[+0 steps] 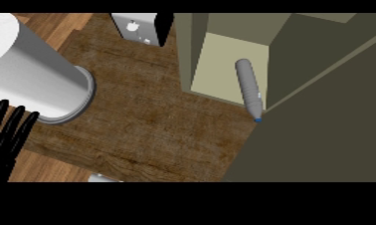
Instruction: Pick up the bottled water, place it into the cabinet and close the cabinet
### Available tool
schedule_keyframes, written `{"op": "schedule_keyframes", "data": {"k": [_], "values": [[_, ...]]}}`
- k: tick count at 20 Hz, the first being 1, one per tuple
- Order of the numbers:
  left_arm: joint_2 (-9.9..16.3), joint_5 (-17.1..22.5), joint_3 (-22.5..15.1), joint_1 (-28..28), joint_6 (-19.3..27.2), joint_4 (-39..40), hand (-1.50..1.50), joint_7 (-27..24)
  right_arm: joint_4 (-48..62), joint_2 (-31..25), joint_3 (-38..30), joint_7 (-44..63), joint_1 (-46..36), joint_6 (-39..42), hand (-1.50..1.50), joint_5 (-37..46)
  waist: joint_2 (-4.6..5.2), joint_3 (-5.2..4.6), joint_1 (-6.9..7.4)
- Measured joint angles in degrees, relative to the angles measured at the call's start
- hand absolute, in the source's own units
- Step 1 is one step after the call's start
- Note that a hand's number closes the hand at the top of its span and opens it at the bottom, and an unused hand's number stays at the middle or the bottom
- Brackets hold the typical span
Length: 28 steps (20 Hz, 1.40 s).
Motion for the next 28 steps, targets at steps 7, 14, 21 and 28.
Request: {"op": "schedule_keyframes", "data": {"k": [7, 14, 21, 28], "values": [[0.3, 0.8, 0.8, -0.1, -0.8, 0.3, -1.5, 0.0, 0.6, 0.7, 0.6, 2.1, -2.9, 1.2, 1.5, -1.0, 0.39, -0.04, 0.04], [0.6, 1.2, 1.4, -0.8, -1.9, 0.6, -1.5, 0.0, 3.0, 1.6, 0.8, 1.5, -3.4, 2.7, 1.5, -6.6, 1.74, 0.0, 1.56], [1.0, 1.6, 2.1, -1.5, -2.6, 1.2, -1.5, 0.1, 6.4, 3.6, 1.0, 3.4, -4.9, 1.8, 1.5, -12.2, 2.28, 0.18, 1.6], [1.2, 2.0, 2.4, -1.2, -3.3, 2.1, -1.5, 0.3, 12.3, 7.2, -1.1, 11.2, -15.2, -0.9, 1.5, -12.5, 1.44, 0.31, 1.21]]}}
